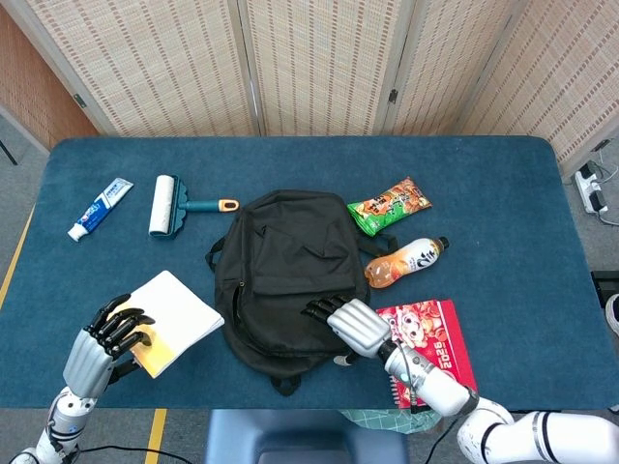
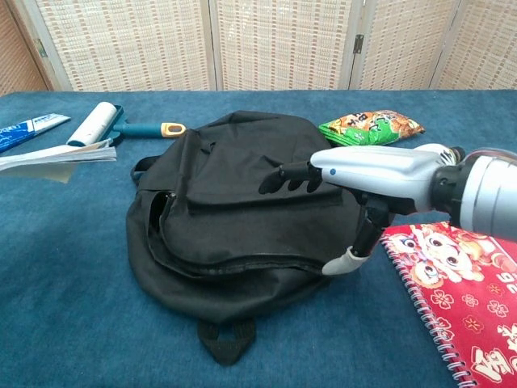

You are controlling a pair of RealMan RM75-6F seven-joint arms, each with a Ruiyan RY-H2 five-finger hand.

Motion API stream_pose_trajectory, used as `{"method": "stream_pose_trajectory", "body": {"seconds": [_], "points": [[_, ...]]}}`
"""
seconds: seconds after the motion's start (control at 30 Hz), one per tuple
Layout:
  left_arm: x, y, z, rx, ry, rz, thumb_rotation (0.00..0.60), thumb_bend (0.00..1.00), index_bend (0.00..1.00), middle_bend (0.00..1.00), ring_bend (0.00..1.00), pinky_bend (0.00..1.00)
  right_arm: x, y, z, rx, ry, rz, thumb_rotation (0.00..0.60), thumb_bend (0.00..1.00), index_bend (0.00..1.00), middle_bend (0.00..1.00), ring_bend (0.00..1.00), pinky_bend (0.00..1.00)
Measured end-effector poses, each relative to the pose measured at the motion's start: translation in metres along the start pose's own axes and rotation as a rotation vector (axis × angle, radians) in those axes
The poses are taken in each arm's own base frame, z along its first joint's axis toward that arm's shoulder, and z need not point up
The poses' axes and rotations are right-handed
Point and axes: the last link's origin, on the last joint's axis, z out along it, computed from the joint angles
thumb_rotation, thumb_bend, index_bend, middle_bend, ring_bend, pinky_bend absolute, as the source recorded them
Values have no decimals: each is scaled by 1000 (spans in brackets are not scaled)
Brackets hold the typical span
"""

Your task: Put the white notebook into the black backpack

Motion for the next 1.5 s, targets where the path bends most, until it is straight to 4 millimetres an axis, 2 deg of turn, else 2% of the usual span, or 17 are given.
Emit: {"method": "stream_pose_trajectory", "body": {"seconds": [0.27,0.5,0.73,1.0,1.07,1.27,1.5], "points": [[1,0,-1,9,0,0,600,572,730,482,391,246,-3,3,18,-26,-22,-5,600,144,194,187,167,180],[-1,2,-2,14,-2,-6,600,572,729,483,392,245,-2,8,29,-53,-24,-11,600,260,201,194,174,179],[-1,2,-3,12,2,-8,600,574,730,483,392,246,1,10,42,-71,-13,-15,600,407,296,237,206,225],[-2,2,-2,11,-1,-6,600,574,729,482,392,246,-5,1,54,-54,-37,-27,600,423,362,249,209,225],[-2,2,-2,12,0,-7,600,574,729,482,392,246,-7,-2,57,-47,-43,-37,600,437,396,250,211,235],[0,1,-1,6,6,-6,600,574,729,482,392,248,-7,-7,64,-52,-20,-57,600,521,576,300,246,268],[1,2,7,-31,27,-35,600,574,729,484,392,257,17,-9,79,-86,61,-26,600,582,692,364,287,292]]}}
